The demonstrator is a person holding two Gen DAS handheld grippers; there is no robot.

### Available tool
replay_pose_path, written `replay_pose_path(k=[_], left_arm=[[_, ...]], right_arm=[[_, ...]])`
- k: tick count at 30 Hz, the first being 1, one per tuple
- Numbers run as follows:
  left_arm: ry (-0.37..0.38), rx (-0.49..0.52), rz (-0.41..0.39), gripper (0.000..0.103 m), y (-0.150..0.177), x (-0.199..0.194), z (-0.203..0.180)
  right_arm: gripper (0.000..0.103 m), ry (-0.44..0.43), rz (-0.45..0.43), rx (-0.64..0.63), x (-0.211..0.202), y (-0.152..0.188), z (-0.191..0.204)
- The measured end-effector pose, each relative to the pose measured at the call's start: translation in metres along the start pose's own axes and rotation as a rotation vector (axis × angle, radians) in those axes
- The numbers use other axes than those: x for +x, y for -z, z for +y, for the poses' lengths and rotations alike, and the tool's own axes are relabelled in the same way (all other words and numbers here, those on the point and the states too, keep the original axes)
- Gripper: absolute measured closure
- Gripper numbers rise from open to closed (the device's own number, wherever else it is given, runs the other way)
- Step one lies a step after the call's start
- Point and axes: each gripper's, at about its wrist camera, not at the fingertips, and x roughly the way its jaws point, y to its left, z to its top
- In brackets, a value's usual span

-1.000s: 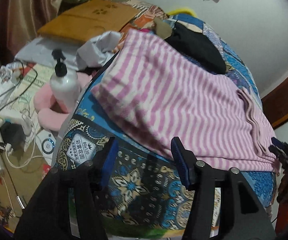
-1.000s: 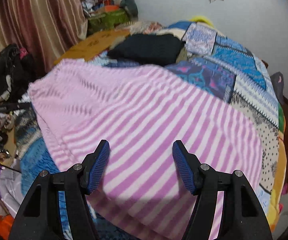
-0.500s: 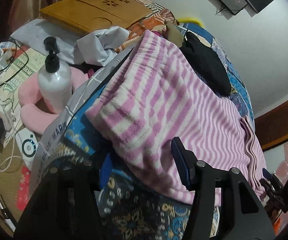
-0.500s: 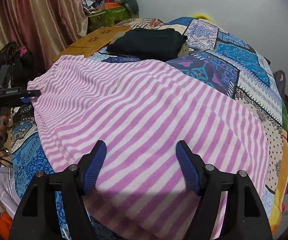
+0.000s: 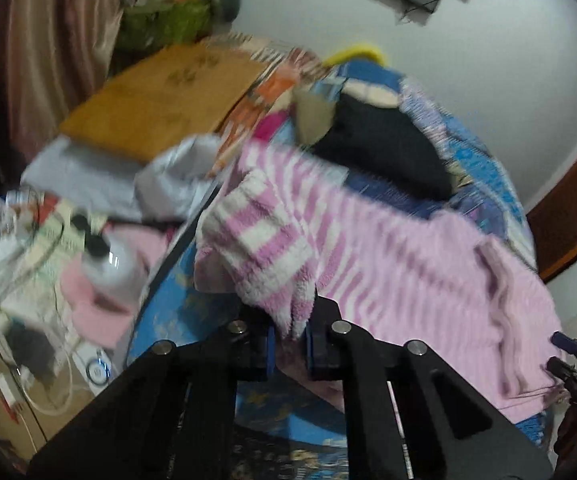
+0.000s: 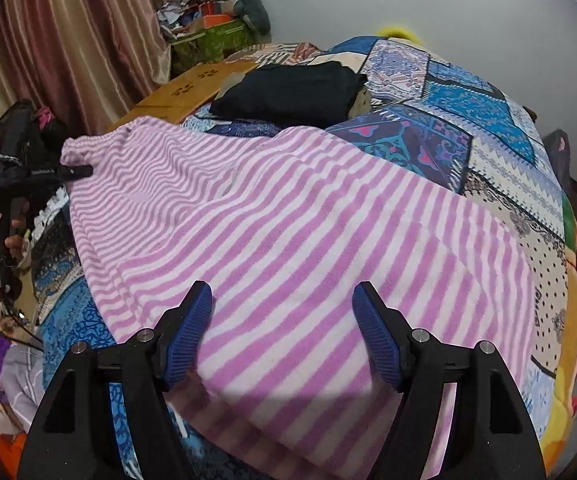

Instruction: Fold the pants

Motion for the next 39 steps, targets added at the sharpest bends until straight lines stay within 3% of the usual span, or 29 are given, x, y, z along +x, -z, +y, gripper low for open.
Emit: replay_pose_path(k=[6,14,18,20,24,29,32,36,39], left_arm=[[0.065,0.171,-0.135,0.093,-0.031,-0.053,-0.071],[0.198,0.365,-0.23,0.093,-0.047,-0.092,-0.179],[0.263,0.467,-0.238,0.093,-0.043,-0.099,-0.243],[0.296,0.503,-0.229,0.093,-0.039,-0.099,-0.27],[0.377,0.601,-0.182,0.093,-0.019,-0.089,-0.336],[0.438,0.745,-0.08,0.093,0.037,-0.057,-0.402],[0.439,0.811,0.014,0.093,0.076,-0.029,-0.426],[0.422,0.842,0.205,0.093,0.129,0.021,-0.443],[0.405,0.835,0.244,0.092,0.148,0.034,-0.441]], right_arm=[[0.033,0.053,-0.048,0.094,-0.03,0.015,-0.033],[0.033,0.171,-0.035,0.18,-0.054,0.05,-0.084],[0.033,0.124,0.005,0.221,-0.047,0.07,-0.099],[0.033,0.086,-0.019,0.25,-0.042,0.078,-0.103],[0.033,0.018,-0.047,0.313,-0.045,0.084,-0.113],[0.033,0.043,-0.066,0.31,-0.06,0.095,-0.115],[0.033,0.076,-0.087,0.328,-0.079,0.104,-0.126],[0.033,0.134,-0.126,0.373,-0.11,0.116,-0.145],[0.033,0.18,-0.148,0.401,-0.131,0.124,-0.155]])
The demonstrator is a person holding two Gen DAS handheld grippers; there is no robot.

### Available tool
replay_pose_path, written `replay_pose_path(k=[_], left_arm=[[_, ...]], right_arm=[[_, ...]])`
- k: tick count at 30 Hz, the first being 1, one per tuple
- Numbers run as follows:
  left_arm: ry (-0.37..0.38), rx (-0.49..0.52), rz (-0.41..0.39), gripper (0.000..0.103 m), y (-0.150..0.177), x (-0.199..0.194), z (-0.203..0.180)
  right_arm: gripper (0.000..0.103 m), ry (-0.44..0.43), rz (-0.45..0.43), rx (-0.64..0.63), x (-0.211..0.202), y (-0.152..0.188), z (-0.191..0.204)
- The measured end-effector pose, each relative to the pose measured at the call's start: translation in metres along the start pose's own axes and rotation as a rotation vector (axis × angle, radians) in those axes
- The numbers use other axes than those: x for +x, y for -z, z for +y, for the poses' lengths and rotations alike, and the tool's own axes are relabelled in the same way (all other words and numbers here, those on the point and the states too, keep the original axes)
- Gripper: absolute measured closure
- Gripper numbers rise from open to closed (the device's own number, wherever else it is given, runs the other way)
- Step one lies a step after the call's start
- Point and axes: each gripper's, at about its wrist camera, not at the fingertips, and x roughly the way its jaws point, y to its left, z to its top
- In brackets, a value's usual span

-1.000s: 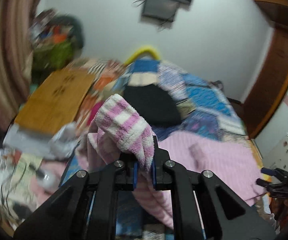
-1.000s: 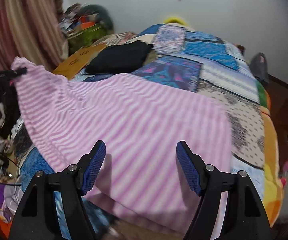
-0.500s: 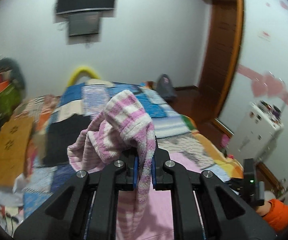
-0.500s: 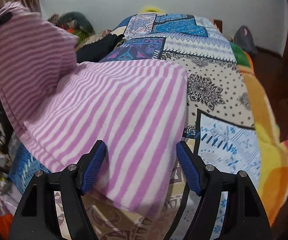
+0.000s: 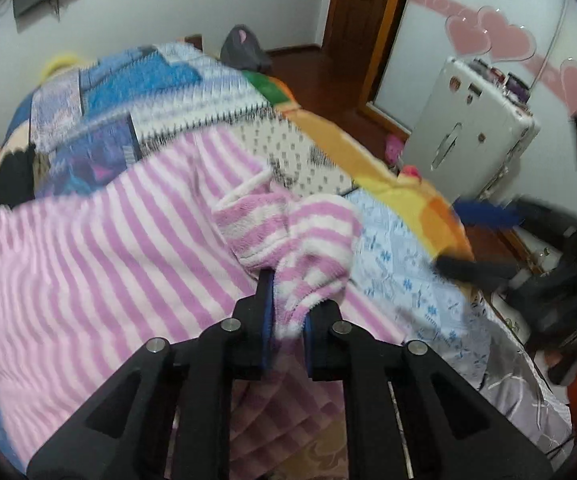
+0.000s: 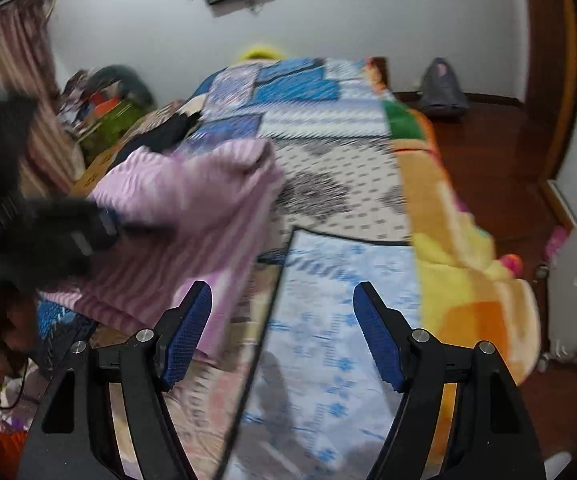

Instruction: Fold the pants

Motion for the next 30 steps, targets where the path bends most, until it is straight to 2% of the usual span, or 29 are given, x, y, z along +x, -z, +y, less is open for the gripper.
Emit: replay_pose_path(k=[3,5,6,8,11,14,16,17,20,22,23,25,27,30], left_arm=[[-0.008,0.01,-0.015,0.085,0.0,-0.01,-0.003],[0.034,-0.009,-0.003,0.066,-0.004,-0.016,-0.003],[0.061,-0.018,-0.011,0.062,-0.005,-0.025,0.0],[0.062,-0.019,-0.045,0.048,-0.005,-0.041,0.002],[0.029,-0.025,-0.114,0.048,-0.006,-0.066,0.012],[-0.012,-0.073,-0.162,0.045,-0.005,-0.089,0.04],[-0.094,-0.099,-0.178,0.042,-0.001,-0.098,0.067],[-0.146,-0.115,-0.173,0.041,0.001,-0.1,0.084],[-0.213,-0.15,-0.136,0.039,0.007,-0.095,0.128],[-0.264,-0.171,-0.084,0.039,0.009,-0.082,0.165],[-0.269,-0.185,-0.061,0.039,0.009,-0.076,0.179],[-0.221,-0.215,-0.005,0.038,0.006,-0.055,0.214],[-0.21,-0.215,0.026,0.038,0.002,-0.039,0.234],[-0.267,-0.184,0.086,0.035,-0.01,-0.002,0.258]], right_arm=[[0.033,0.02,-0.017,0.014,-0.009,-0.002,-0.006],[0.033,0.023,-0.028,0.018,-0.013,-0.005,-0.007],[0.033,0.022,-0.036,0.018,-0.015,-0.007,-0.007],[0.033,0.014,-0.051,0.016,-0.016,-0.01,-0.004],[0.033,-0.017,-0.075,0.005,-0.017,-0.017,0.006],[0.033,-0.049,-0.08,-0.027,-0.013,-0.024,0.021],[0.033,-0.068,-0.074,-0.046,-0.008,-0.026,0.031],[0.033,-0.084,-0.066,-0.051,-0.004,-0.026,0.037],[0.033,-0.116,-0.032,-0.065,0.01,-0.02,0.052],[0.033,-0.133,0.001,-0.066,0.02,-0.014,0.059],[0.033,-0.138,0.019,-0.067,0.026,-0.011,0.062],[0.033,-0.138,0.053,-0.071,0.036,-0.003,0.069],[0.033,-0.131,0.089,-0.069,0.049,0.003,0.073],[0.031,-0.106,0.117,-0.069,0.063,0.01,0.076]])
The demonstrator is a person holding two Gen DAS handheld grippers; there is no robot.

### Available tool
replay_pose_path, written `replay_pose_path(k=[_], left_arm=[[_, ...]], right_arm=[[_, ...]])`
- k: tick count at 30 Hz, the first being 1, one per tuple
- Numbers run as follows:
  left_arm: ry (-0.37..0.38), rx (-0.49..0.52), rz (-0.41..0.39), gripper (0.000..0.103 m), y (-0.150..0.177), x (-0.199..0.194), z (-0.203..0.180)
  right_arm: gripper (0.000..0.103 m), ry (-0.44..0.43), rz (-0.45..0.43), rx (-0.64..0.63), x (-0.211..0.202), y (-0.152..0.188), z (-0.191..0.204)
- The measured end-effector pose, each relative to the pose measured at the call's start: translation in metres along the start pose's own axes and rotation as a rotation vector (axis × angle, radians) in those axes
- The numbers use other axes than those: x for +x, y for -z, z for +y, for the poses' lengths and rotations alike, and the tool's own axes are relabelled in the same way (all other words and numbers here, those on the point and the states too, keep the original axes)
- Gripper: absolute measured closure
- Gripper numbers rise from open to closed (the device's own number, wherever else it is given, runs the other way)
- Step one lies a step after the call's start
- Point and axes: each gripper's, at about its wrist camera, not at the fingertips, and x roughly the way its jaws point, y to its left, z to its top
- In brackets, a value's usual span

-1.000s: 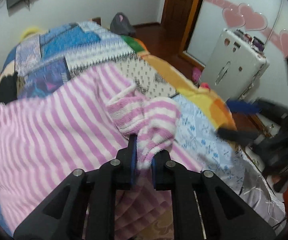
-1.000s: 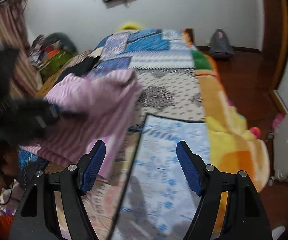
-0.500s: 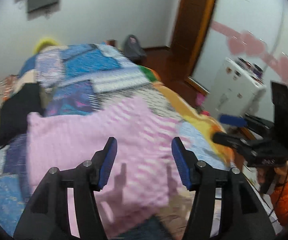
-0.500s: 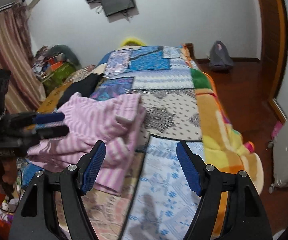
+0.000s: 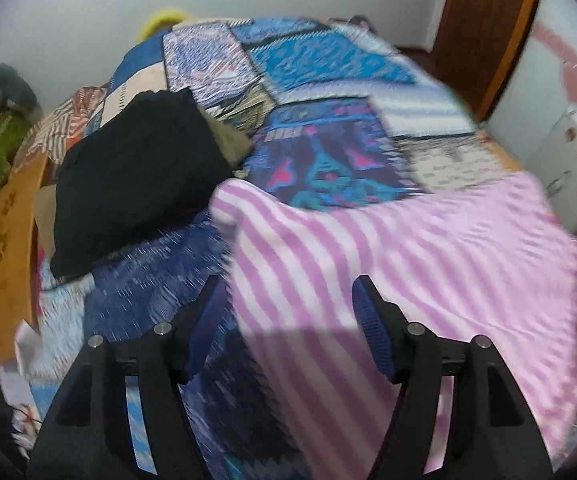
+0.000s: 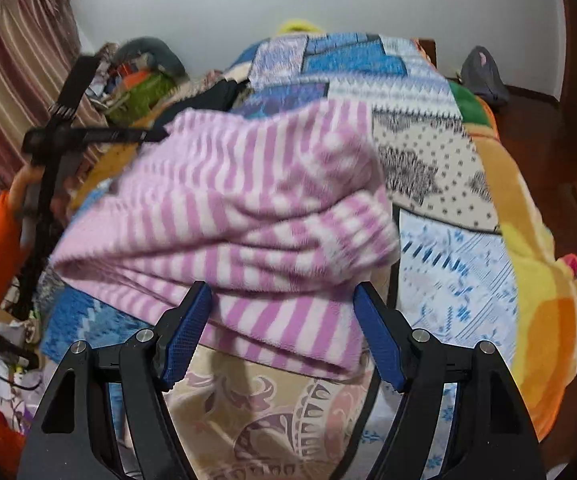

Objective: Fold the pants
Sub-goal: 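Push the folded pants edge inward with both open tools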

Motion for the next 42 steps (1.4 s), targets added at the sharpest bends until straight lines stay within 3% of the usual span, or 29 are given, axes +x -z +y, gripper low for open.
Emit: replay_pose_path(k=[3,7,14,20,26,28,31,37,42], left_arm=[[0.003,-0.005,0.018,0.026,-0.016,0.028,0.009],[-0.023,0.04,0.029,0.024,-0.021,0.05,0.01],[-0.109,0.065,-0.001,0.027,0.008,0.034,0.021],[-0.129,-0.041,0.036,0.029,0.066,0.001,0.041],[-0.108,-0.272,0.062,0.032,0.139,-0.029,0.048],[-0.156,-0.281,0.051,0.034,0.159,-0.042,0.04],[-0.215,-0.251,0.043,0.047,0.179,-0.053,0.026],[-0.205,-0.327,-0.056,0.047,0.17,-0.09,0.051],[-0.143,-0.262,-0.098,0.044,0.13,-0.089,0.064]], right_arm=[[0.025,-0.002,0.0,0.025,0.006,-0.003,-0.007],[0.025,-0.028,0.018,0.053,0.015,-0.008,-0.016],[0.026,0.02,0.023,-0.027,0.025,-0.032,-0.026],[0.026,0.094,0.048,-0.083,0.052,-0.067,-0.057],[0.026,0.115,0.049,-0.115,0.069,-0.093,-0.063],[0.027,0.118,0.049,-0.12,0.065,-0.097,-0.059],[0.027,0.09,0.015,-0.116,0.046,-0.096,-0.047],[0.027,0.024,-0.054,-0.12,0.001,-0.078,-0.009],[0.026,-0.03,-0.077,-0.129,-0.021,-0.058,0.032]])
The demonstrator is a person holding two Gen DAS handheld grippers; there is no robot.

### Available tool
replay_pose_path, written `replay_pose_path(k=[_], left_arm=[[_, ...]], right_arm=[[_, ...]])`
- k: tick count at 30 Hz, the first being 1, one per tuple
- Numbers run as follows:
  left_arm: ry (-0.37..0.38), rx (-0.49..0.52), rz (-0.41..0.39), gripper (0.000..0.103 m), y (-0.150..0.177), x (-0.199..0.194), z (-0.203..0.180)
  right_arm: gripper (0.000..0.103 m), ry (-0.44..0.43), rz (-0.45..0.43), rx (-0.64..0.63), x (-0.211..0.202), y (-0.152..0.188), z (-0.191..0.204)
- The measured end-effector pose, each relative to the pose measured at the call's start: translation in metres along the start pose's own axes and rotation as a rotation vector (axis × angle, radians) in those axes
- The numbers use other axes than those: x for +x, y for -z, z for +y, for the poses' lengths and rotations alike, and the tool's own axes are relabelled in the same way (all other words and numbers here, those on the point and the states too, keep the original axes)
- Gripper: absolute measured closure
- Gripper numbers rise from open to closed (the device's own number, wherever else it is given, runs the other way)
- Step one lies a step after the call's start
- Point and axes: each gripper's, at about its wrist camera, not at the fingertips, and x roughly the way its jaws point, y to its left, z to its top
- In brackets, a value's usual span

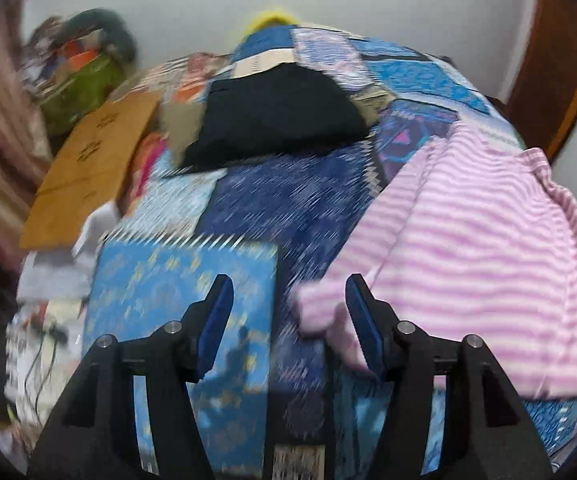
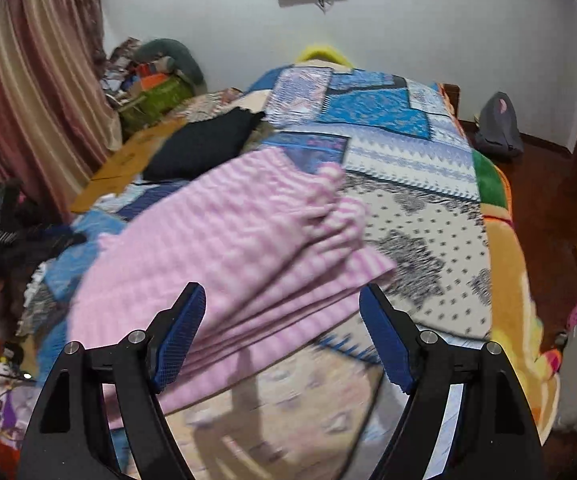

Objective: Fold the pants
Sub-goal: 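Push the folded pants edge inward with both open tools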

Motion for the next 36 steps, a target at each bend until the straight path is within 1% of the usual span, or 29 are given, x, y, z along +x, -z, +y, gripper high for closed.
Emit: replay_pose_path(k=[2,3,4,5,7,8,10,12,13,14,15,18,22,26,28,30,31,32,33,34,36], left_arm=[[0.037,0.021,0.02,0.044,-0.011,0.016,-0.002],[0.063,0.03,0.049,0.044,-0.014,0.029,-0.006],[0.075,0.036,0.069,0.044,-0.014,0.039,-0.009],[0.076,0.049,0.09,0.044,-0.014,0.049,-0.013],[0.047,0.094,0.14,0.043,-0.007,0.071,-0.025],[0.036,0.108,0.136,0.043,-0.001,0.077,-0.03],[0.022,0.087,0.104,0.043,0.004,0.074,-0.031],[0.035,0.068,0.11,0.043,0.008,0.072,-0.029],[0.041,0.062,0.114,0.043,0.01,0.069,-0.027],[0.05,0.055,0.121,0.043,0.011,0.068,-0.025],[0.055,0.052,0.127,0.043,0.012,0.067,-0.024],[0.068,0.052,0.149,0.043,0.018,0.061,-0.026],[0.085,0.036,0.152,0.043,0.03,0.043,-0.036],[0.116,-0.028,0.128,0.043,0.042,0.026,-0.048],[0.132,-0.047,0.102,0.043,0.047,0.016,-0.056],[0.122,-0.039,0.069,0.043,0.05,0.009,-0.062],[0.105,-0.022,0.055,0.042,0.052,0.008,-0.063],[0.083,-0.001,0.044,0.036,0.055,0.006,-0.063],[0.058,0.013,0.039,0.033,0.058,0.006,-0.06],[0.054,0.002,0.049,0.03,0.06,0.006,-0.052],[0.094,-0.05,0.082,0.03,0.061,0.007,-0.037]], right_arm=[[0.026,-0.012,-0.001,-0.007,-0.001,0.004,0.013],[0.026,-0.022,0.003,-0.01,0.0,0.006,0.022],[0.026,-0.034,0.008,-0.01,0.002,0.009,0.028],[0.026,-0.044,0.014,-0.009,0.004,0.011,0.033],[0.025,-0.067,0.027,-0.014,0.012,0.016,0.044],[0.025,-0.071,0.035,-0.019,0.017,0.018,0.047],[0.025,-0.068,0.07,-0.052,0.033,0.024,0.054],[0.025,-0.025,0.109,-0.098,0.05,0.029,0.056],[0.023,-0.04,0.11,-0.1,0.056,0.032,0.051],[0.022,-0.063,0.105,-0.08,0.058,0.032,0.043],[0.023,-0.066,0.11,-0.072,0.059,0.03,0.038],[0.023,-0.023,0.116,-0.108,0.06,0.024,0.025],[0.023,-0.015,0.134,-0.114,0.064,0.017,-0.003],[0.023,0.023,0.141,-0.121,0.068,0.007,-0.027],[0.023,0.082,0.141,-0.124,0.07,0.003,-0.042],[0.023,0.112,0.153,-0.123,0.074,-0.003,-0.052],[0.023,0.122,0.16,-0.129,0.076,-0.005,-0.055],[0.023,0.122,0.164,-0.137,0.077,-0.006,-0.054],[0.023,0.132,0.164,-0.155,0.077,-0.007,-0.052],[0.023,0.146,0.16,-0.172,0.075,-0.006,-0.048],[0.023,0.171,0.152,-0.192,0.07,-0.004,-0.045]])
